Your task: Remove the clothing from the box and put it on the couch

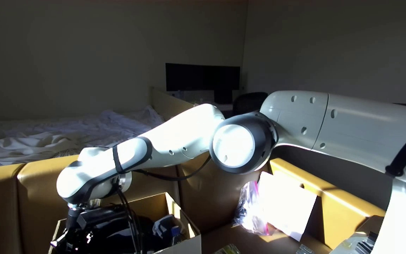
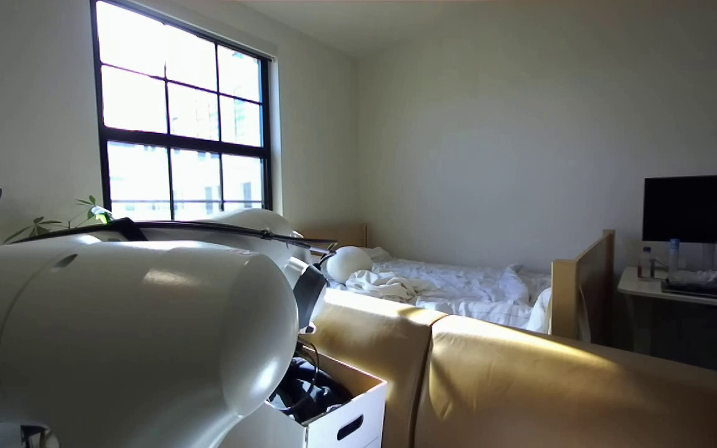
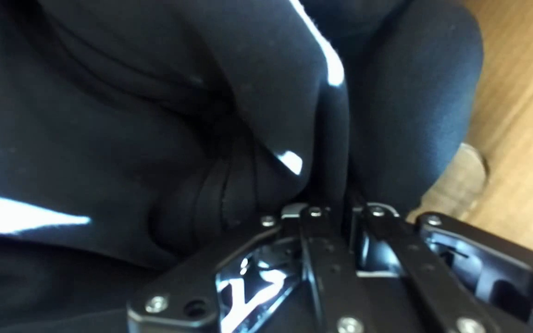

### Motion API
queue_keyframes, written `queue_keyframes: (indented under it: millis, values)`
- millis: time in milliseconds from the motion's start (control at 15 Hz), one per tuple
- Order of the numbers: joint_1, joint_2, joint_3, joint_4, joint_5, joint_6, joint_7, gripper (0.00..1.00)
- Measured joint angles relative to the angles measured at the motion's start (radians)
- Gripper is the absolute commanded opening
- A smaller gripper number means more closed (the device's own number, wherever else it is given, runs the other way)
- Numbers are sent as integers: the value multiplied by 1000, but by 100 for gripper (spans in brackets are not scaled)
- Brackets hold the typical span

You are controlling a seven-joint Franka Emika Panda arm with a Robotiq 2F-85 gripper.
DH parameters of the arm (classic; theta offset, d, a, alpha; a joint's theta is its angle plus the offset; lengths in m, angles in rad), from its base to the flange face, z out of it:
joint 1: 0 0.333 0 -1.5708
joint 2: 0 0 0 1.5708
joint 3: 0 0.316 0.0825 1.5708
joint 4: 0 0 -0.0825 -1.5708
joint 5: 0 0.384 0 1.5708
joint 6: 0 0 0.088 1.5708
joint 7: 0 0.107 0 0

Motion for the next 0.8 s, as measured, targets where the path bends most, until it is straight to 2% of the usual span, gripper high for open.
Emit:
queue_keyframes:
  millis: [133,267,800]
  values:
    - [20,-7,10,19,-5,47,-3,13]
    - [35,-29,4,45,-19,46,-3,13]
    - [64,-157,-67,109,-95,-146,15,12]
